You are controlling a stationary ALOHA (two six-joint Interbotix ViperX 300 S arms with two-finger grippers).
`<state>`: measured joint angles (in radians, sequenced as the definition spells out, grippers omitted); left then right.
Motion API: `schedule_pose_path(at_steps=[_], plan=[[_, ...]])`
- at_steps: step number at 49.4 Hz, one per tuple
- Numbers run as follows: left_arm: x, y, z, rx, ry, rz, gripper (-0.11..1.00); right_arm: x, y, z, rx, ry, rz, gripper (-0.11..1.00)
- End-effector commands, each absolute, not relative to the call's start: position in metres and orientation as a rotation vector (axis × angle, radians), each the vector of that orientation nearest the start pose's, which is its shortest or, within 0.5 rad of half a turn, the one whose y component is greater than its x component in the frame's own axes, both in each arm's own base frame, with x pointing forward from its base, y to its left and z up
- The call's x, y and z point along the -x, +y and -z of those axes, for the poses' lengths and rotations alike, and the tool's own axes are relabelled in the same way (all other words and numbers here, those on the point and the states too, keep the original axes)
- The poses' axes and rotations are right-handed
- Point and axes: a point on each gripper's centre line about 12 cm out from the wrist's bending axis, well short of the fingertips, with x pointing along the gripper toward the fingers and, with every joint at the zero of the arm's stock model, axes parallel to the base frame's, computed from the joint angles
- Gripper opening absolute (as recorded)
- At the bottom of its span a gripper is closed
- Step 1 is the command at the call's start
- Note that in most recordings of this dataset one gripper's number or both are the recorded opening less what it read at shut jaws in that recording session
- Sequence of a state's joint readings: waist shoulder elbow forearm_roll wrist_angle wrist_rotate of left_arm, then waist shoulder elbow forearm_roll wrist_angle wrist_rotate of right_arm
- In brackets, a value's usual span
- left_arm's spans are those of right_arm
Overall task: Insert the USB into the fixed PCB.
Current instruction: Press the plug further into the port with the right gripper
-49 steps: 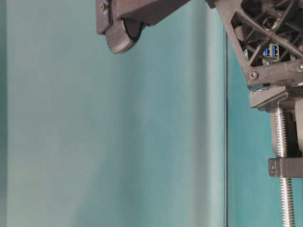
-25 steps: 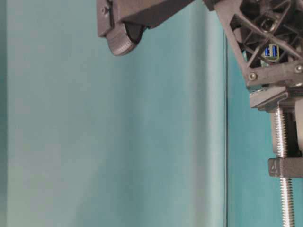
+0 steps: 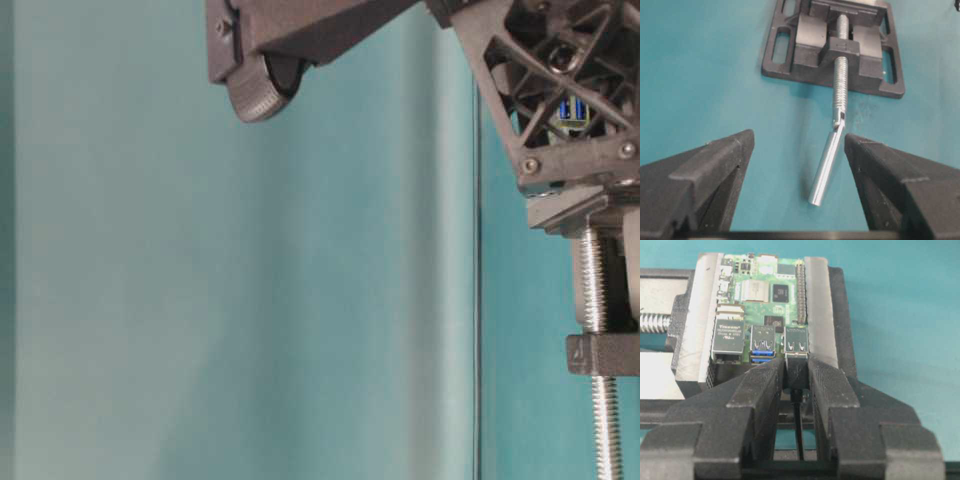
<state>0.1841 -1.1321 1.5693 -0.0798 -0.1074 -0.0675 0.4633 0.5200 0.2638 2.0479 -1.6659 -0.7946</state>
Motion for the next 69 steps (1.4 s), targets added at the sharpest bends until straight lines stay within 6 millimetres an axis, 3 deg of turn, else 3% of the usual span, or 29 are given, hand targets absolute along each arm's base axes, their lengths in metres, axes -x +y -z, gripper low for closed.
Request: schedule_pose_path(at_steps=[1,69], plan=[[-0.137,0.027,-0.147,0.179,0.302,-0.217,0.89,-0.380,0.055,-0.133,-0.175,0.238,1.529,0.21],[-0.137,0.027,-0.148,0.179,0.300,-0.217,0.89,-0.374,0.096,-0.135,-0.199,0.227,1.443,0.21]])
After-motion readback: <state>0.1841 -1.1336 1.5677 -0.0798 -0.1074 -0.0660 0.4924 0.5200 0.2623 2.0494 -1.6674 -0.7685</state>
